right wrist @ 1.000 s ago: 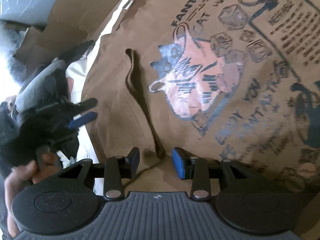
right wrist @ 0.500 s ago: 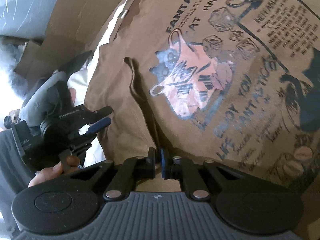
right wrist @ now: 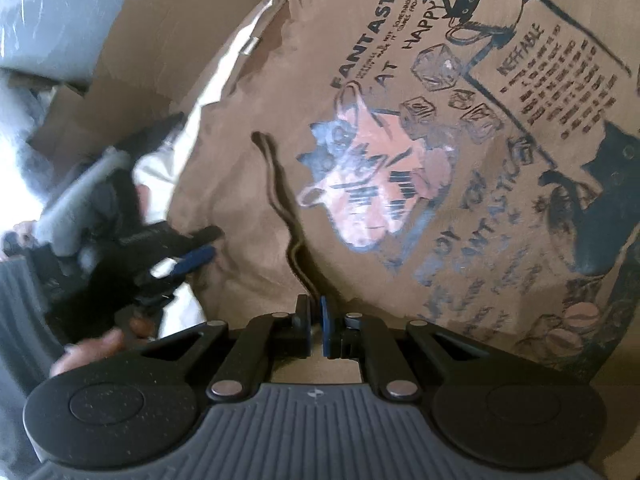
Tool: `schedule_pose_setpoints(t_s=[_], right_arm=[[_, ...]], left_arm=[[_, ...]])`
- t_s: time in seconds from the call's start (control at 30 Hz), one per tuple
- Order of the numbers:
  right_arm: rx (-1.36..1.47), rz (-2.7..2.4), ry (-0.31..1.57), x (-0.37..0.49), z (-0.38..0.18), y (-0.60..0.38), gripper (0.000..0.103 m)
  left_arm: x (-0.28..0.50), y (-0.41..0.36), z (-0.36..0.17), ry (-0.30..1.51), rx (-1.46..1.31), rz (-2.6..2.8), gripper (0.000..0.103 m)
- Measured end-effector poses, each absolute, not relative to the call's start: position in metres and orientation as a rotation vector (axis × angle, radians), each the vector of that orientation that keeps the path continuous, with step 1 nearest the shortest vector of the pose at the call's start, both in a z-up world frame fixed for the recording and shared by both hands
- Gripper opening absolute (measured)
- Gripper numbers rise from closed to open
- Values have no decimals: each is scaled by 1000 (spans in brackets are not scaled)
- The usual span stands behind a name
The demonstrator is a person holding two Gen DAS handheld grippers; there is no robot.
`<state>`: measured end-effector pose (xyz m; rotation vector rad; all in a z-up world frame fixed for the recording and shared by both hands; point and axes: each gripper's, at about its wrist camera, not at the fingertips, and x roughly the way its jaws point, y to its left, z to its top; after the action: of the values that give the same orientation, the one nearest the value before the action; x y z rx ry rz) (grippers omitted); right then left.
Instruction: Fold clothes
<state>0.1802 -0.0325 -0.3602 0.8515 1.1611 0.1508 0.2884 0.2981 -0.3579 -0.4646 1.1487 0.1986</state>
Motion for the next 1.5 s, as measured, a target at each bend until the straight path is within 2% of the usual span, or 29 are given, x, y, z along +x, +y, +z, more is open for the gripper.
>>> schedule_pose_setpoints(t_s=[0.1, 0.4, 0.87, 0.93, 1.0, 1.03, 1.1, 1.13, 1.27, 1.5], right_arm=[[864, 144, 1168, 177, -363, -40, 5], [885, 151, 1147, 172, -367, -48, 6], [885, 209, 1118, 171, -359, -39, 6], [881, 235, 1115, 172, -357, -33, 6], [872, 258, 1114, 174, -357, -27, 6], [866, 267, 1113, 175, -357, -25, 6], [846, 277, 1127, 178, -360, -20, 9], [836, 282, 1135, 179, -362, -18, 14], [784, 274, 1178, 187, -369, -13, 19], [772, 275, 1202, 192, -362, -19, 17]], left_arm=[[278, 301, -346, 1122, -527, 199, 33], [231, 291, -322, 1078, -538, 140, 33], [173, 278, -341, 1144, -617, 127, 29], [169, 278, -351, 1171, -618, 151, 26], [166, 279, -359, 1184, -609, 175, 17], [165, 279, -360, 1186, -598, 186, 9], [164, 282, -362, 1184, -606, 190, 8], [163, 282, -362, 1184, -609, 189, 8], [164, 279, -360, 1195, -567, 176, 8], [168, 282, -350, 1204, -602, 169, 10]])
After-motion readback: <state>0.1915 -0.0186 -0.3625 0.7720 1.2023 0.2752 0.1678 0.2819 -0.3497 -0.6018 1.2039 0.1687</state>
